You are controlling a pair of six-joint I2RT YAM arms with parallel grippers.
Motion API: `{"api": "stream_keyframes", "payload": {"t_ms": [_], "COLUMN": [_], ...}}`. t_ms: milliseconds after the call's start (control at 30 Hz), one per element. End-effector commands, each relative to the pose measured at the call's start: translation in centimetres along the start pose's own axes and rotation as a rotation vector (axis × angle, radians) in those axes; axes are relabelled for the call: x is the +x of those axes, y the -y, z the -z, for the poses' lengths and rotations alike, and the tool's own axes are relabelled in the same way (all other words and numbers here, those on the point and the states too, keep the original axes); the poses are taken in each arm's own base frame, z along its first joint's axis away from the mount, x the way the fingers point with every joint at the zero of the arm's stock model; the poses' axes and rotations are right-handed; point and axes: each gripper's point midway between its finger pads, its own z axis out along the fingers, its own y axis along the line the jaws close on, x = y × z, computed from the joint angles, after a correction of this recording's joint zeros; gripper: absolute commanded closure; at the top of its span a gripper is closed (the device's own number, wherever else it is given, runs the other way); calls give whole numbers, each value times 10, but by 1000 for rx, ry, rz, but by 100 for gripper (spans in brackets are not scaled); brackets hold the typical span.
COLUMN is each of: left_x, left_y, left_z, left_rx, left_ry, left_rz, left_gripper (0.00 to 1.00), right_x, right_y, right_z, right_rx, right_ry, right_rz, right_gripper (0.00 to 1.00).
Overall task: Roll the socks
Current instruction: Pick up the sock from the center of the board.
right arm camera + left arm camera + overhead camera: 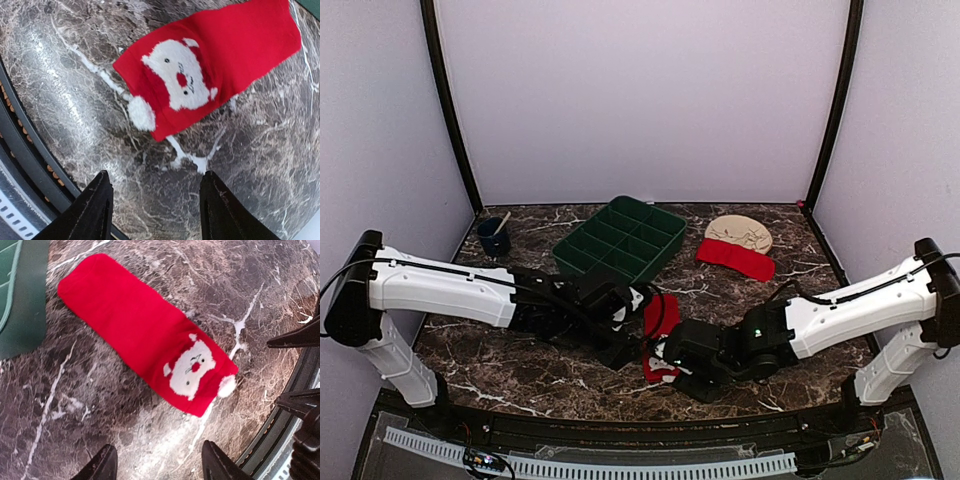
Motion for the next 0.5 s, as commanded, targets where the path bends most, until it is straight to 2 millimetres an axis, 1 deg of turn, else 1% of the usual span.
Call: {"api": "stream_keyframes", "payload": {"t_ms": [0,100,167,233,367,467], "left_x": [2,9,13,13,7,8], "left_y": [-10,-13,-16,-17,-19,-20], "left_z": [13,13,13,15,24,24], "left_rx": [-30,-25,-22,-11,-3,-7], "left_ry": [60,74,88,120,184,195], "left_rz": [70,100,127,143,129,104], "left_gripper": [40,41,40,40,40,40], "right_x": [-9,1,2,0,-6,-7], "right_y": [-12,-11,-11,-11,-11,-12], "right_z": [-18,-38,-45,-49,-52,-55], "right_rx": [4,45,58,69,88,84], "right_ry": [12,-56,-64,-67,-67,-73], "right_rz": [114,169,193,211,239,268], "right_gripper": [45,46,47,47,48,49]}}
